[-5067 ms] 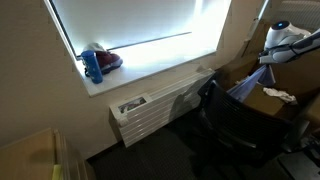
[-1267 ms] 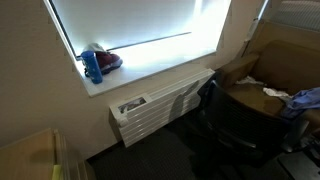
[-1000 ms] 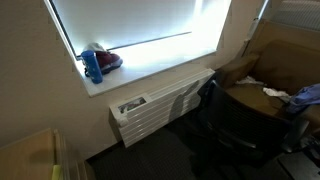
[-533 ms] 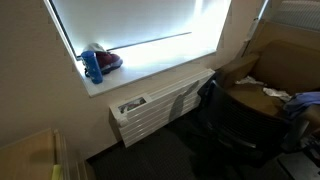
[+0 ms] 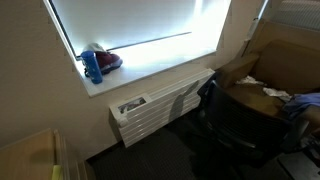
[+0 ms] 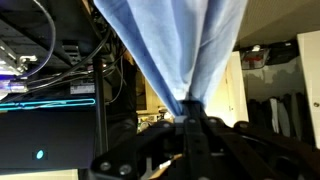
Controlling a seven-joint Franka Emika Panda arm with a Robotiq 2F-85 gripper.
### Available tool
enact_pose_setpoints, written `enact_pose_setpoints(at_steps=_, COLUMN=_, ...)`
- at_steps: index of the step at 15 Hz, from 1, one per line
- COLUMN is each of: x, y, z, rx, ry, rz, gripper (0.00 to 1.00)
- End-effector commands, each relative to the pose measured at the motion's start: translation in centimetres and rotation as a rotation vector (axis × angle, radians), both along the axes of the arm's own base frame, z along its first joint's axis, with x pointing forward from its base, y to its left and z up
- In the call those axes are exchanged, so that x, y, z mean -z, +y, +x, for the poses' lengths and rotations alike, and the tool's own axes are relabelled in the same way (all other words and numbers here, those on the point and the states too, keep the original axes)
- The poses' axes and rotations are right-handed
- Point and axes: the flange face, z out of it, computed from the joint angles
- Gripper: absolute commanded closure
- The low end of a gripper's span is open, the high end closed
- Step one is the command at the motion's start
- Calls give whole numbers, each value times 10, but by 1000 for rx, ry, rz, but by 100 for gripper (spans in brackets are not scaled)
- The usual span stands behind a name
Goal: Move the blue shirt to the armrest of the brown couch
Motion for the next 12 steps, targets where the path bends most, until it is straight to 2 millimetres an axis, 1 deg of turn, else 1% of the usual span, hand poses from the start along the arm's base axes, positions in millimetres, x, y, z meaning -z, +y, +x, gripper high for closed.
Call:
enact_pose_setpoints(at_steps=1, x=41, y=-16, z=-9, rx=81, ry=69, rz=174, gripper=91)
enact_pose_setpoints(at_steps=2, x=48, y=-17, z=-13, rx=104, ry=89, rz=215, gripper=73)
enact_pose_setpoints(at_steps=3, x=32, y=-9, z=-13, rx=61, ry=61, rz=130, gripper=93)
enact_pose_setpoints(at_steps=5, x=49, y=-14, z=-18, rx=85, ry=92, rz=172, gripper=78)
enact_pose_setpoints(at_steps=6, x=53, y=-16, z=-19, rx=86, ry=100, rz=178, gripper=74)
enact_pose_setpoints(at_steps=7, x=53, y=-16, z=-18, rx=86, ry=103, rz=179, gripper=73)
enact_pose_setpoints(at_steps=8, x=53, y=-16, z=-17, rx=86, ry=104, rz=180, gripper=48)
enact_pose_setpoints(at_steps=9, x=46, y=-15, z=-10, rx=65, ry=69, rz=169, gripper=47)
enact_pose_setpoints(at_steps=10, x=39, y=-14, z=-5, rx=54, ry=48, rz=130, gripper=41)
enact_pose_setpoints(at_steps=11, x=25, y=-12, z=6, rx=30, ry=4, rz=59, gripper=33)
enact_pose_setpoints(at_steps=12, x=8, y=-6, z=17, rx=7, ry=-2, rz=10, gripper=27)
